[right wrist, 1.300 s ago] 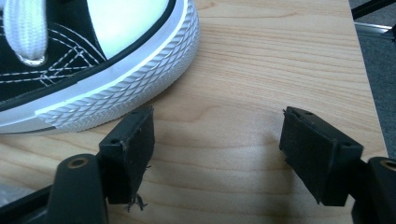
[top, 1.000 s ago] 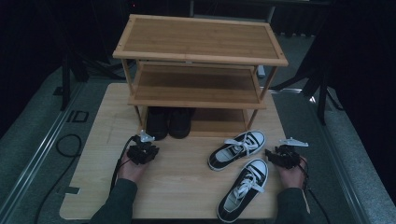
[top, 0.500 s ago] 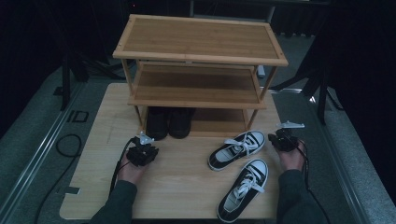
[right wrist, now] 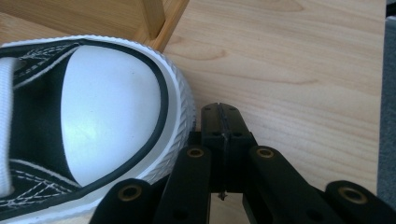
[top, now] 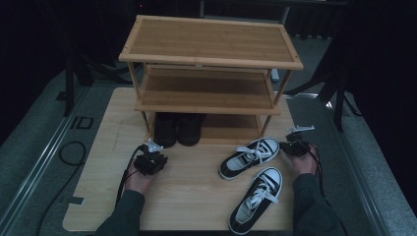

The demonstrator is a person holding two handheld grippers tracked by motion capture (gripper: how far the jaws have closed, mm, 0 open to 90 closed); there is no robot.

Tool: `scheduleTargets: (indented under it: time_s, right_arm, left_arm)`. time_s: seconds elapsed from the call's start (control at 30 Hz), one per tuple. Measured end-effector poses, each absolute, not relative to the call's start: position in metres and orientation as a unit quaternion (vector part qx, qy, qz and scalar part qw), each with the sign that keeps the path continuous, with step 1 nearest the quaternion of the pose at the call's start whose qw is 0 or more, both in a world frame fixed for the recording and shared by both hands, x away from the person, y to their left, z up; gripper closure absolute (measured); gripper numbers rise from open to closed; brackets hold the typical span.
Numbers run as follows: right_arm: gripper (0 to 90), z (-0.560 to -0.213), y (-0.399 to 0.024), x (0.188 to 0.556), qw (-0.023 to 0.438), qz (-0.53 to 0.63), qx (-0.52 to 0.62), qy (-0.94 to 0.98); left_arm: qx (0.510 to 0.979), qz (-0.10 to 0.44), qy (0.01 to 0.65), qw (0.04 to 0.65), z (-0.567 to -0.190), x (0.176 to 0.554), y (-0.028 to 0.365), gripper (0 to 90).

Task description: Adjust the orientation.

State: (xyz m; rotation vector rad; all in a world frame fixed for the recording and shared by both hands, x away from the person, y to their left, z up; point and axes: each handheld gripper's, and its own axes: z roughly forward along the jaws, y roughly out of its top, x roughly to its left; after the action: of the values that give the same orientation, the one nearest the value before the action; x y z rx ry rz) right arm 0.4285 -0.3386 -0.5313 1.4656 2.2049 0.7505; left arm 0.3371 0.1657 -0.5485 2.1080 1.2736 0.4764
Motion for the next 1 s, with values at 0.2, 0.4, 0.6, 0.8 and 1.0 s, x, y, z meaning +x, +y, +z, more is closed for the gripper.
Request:
scheduleTargets:
  time_s: [0.2,0.4,0.6,0.8,1.0]
  right_arm:
    - [90.0,-0.528,-0.334,0.423,0.176,0.287,0.515,0.788]
    - [90.0,-0.527,-0.321,0.42,0.172,0.281,0.496,0.803]
    - [90.0,-0.521,-0.307,0.419,0.177,0.28,0.489,0.807]
    - [90.0,-0.519,-0.287,0.419,0.174,0.287,0.464,0.82]
    - [90.0,-0.516,-0.265,0.425,0.166,0.285,0.44,0.835]
  left_arm:
    - [0.799,0.178,0.485,0.307,-0.55,0.338,0.165,77.4]
    - [0.8,0.179,0.484,0.307,-0.55,0.338,0.165,77.5]
    - [0.8,0.178,0.484,0.307,-0.55,0.338,0.164,77.5]
    - [0.802,0.178,0.482,0.305,-0.551,0.338,0.162,77.5]
    - [0.802,0.179,0.481,0.304,-0.551,0.338,0.162,77.5]
